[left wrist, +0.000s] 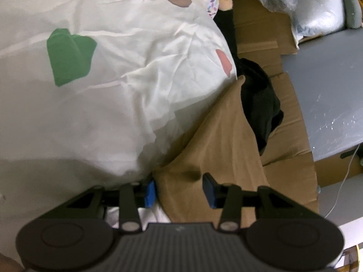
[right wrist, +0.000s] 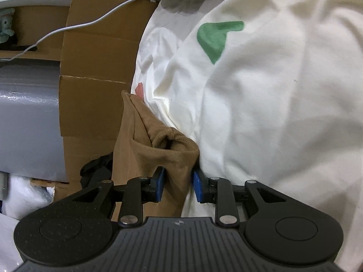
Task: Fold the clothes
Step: 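Roll both grippers and bring them to a corner of the folded shirt, then pinch the brown shirt corner with both grippers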
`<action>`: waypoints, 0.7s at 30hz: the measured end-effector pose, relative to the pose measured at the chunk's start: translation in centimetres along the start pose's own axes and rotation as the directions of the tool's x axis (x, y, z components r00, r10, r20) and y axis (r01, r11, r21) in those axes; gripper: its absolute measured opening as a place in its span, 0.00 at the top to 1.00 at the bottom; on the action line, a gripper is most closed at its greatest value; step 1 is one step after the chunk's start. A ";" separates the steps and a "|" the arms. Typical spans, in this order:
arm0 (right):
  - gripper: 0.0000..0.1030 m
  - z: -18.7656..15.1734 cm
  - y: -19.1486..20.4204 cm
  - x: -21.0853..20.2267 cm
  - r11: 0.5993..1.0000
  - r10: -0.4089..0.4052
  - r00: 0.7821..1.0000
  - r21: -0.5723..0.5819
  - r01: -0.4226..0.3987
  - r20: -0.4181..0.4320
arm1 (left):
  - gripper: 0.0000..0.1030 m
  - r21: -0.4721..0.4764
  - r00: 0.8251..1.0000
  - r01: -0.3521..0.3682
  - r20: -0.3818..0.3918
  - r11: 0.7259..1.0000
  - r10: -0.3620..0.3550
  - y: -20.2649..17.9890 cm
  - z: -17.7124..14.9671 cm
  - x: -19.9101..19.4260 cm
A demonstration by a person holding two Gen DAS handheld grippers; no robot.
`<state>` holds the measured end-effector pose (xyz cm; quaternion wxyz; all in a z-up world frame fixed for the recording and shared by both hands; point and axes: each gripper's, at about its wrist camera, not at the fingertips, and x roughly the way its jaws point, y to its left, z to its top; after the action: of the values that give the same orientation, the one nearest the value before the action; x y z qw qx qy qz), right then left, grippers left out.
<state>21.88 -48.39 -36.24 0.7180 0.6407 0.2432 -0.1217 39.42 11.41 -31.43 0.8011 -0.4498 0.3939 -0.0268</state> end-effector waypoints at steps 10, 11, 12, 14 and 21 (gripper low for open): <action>0.83 1.0 1.0 1.7 0.998 -0.041 0.999 -0.047 0.040 -0.021 | 0.57 -0.031 1.000 -0.011 -0.019 0.999 0.010 0.1 0.3 0.2; 0.88 1.0 1.0 1.7 0.998 -0.050 0.999 -0.048 0.049 -0.021 | 0.69 -0.031 1.000 -0.021 -0.020 0.999 0.020 0.1 0.3 0.2; 0.90 1.0 0.9 1.7 0.998 -0.050 0.999 -0.047 0.049 -0.021 | 0.86 -0.026 0.999 -0.040 -0.022 0.999 0.039 0.0 0.3 0.2; 0.93 0.9 0.8 1.5 0.998 -0.050 0.999 -0.040 0.049 -0.019 | 0.89 0.001 0.997 -0.079 -0.021 0.997 0.079 0.0 0.3 0.2; 0.96 0.5 1.0 0.6 0.999 -0.049 0.999 -0.014 0.050 0.011 | 0.96 0.011 0.998 -0.070 -0.007 0.997 0.070 -0.2 0.3 -0.4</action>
<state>22.97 -48.61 -35.65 0.7205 0.6288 0.2561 -0.1411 39.36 11.63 -30.94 0.8025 -0.4314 0.4121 -0.0023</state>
